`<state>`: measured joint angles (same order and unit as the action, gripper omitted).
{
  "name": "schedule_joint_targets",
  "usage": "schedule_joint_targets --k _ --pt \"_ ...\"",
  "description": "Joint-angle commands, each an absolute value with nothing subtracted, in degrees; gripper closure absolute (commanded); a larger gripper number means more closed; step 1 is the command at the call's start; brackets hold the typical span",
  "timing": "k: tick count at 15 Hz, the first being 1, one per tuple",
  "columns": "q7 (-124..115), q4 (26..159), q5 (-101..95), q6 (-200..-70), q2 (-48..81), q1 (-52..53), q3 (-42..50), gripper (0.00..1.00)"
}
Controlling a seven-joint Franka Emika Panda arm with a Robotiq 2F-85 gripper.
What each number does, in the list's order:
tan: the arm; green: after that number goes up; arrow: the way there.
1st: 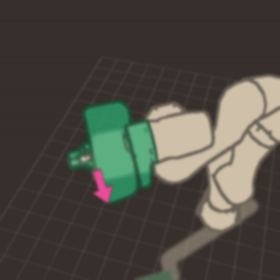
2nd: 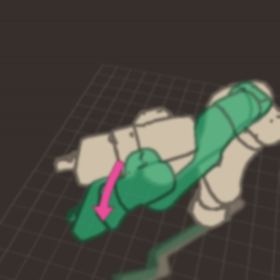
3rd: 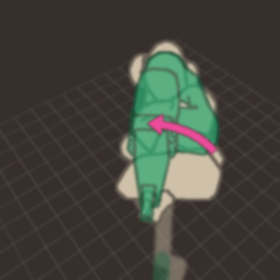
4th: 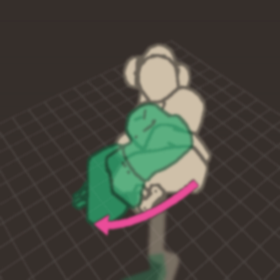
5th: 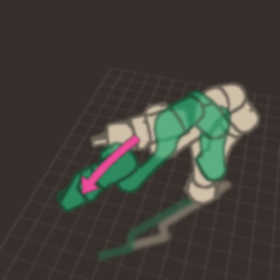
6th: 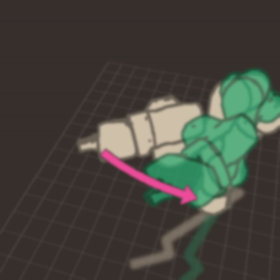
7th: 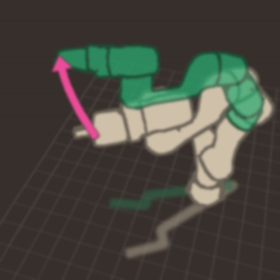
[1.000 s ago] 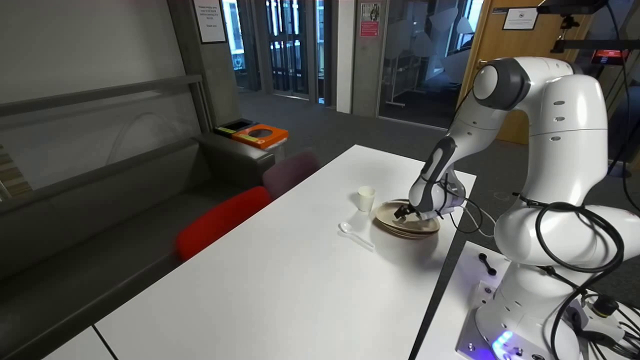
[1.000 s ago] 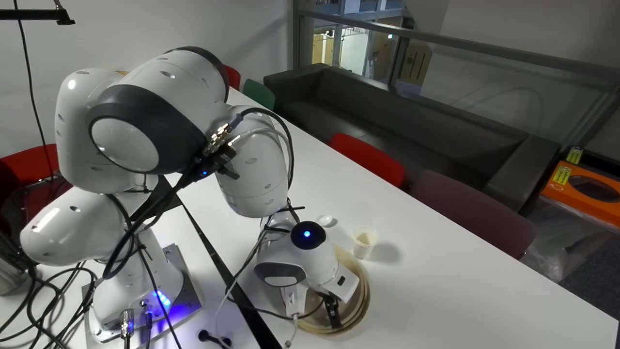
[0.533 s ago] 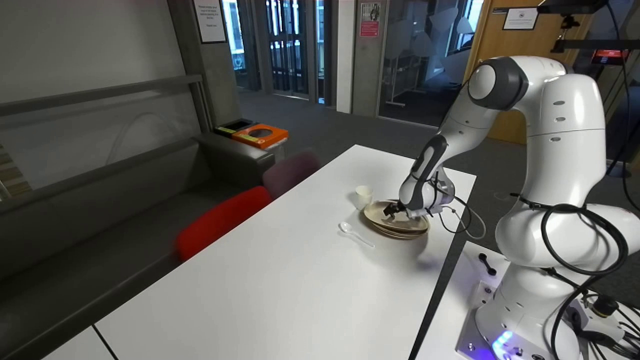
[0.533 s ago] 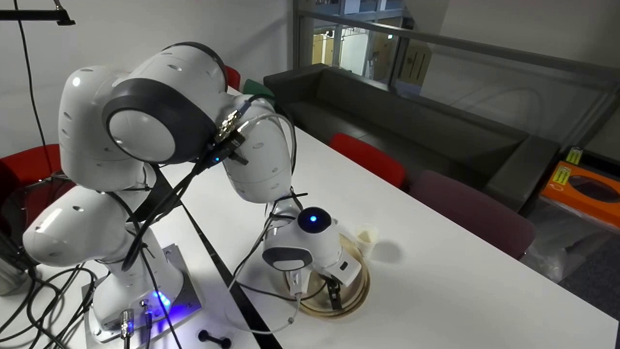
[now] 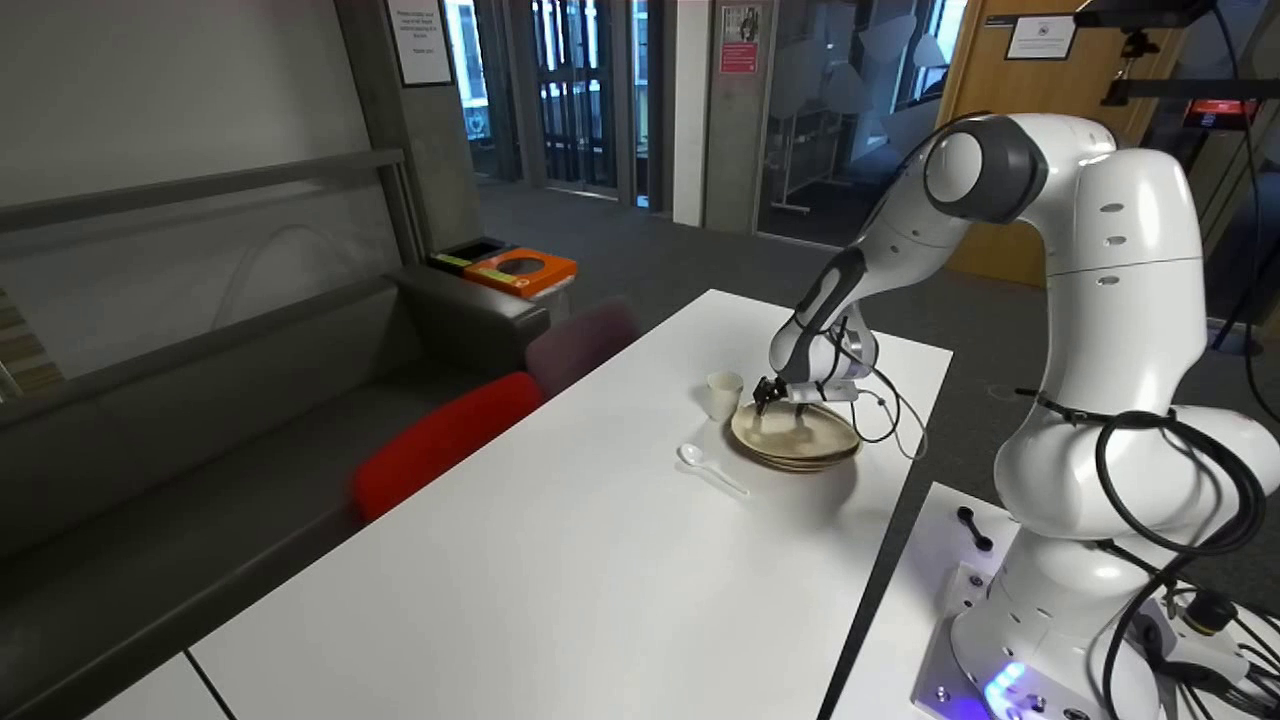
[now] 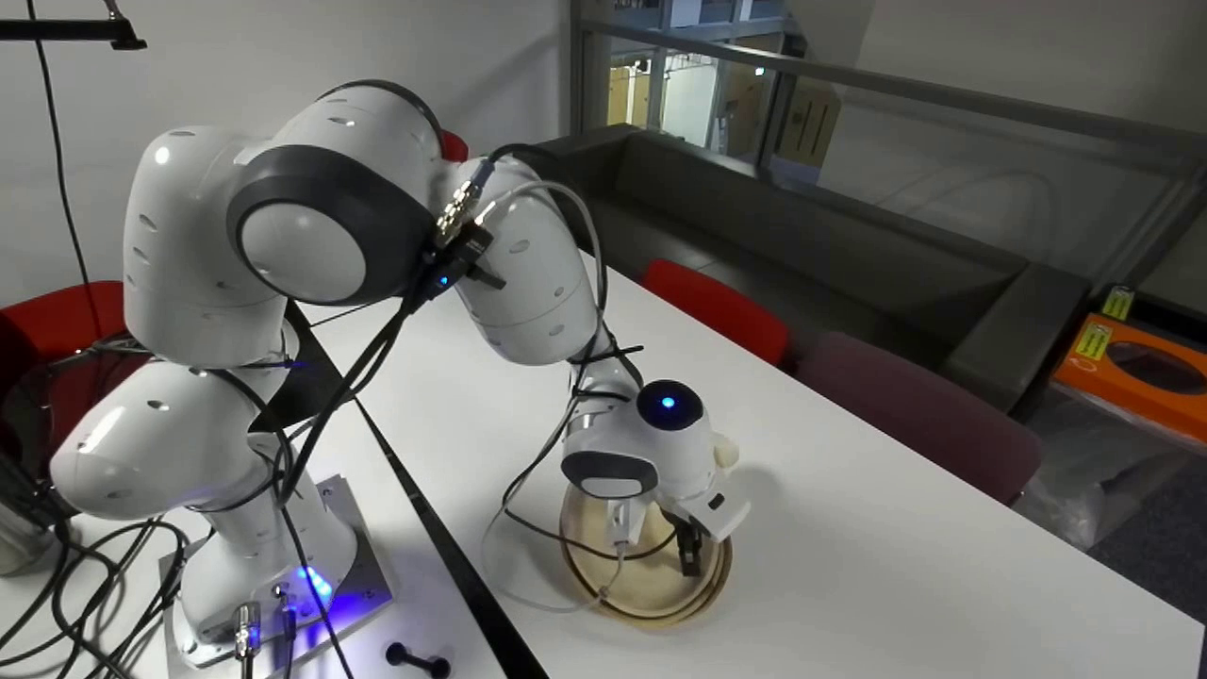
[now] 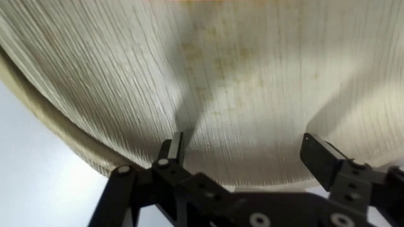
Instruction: Stack up the brown plates on the right side and then move them to the left
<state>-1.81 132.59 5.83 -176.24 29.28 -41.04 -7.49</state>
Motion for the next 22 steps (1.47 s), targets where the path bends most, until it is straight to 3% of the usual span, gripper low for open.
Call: schedule_joint_targets --k 1,5,10,13,19,20,21,22 --pt "-1.15 128.84 9.94 -172.0 29.17 -40.04 -5.85 0.0" --pt "3.46 130.66 13.95 -172.15 25.46 -45.05 -8.53 0.0" --pt "17.69 133.43 27.51 -173.18 16.31 -65.21 -25.04 0.0" --pt "23.63 131.93 36.93 -165.12 9.76 -76.15 -32.8 0.0" --pt "18.06 130.11 30.3 -136.42 -2.0 -80.85 -28.0 0.0" --pt "12.63 128.77 24.22 -132.11 -2.13 -70.79 -17.33 0.0" --pt "7.6 128.17 18.92 -130.45 -1.91 -68.29 -14.84 0.0" --pt "2.8 129.0 15.45 -132.99 -1.28 -75.0 -21.88 0.0"
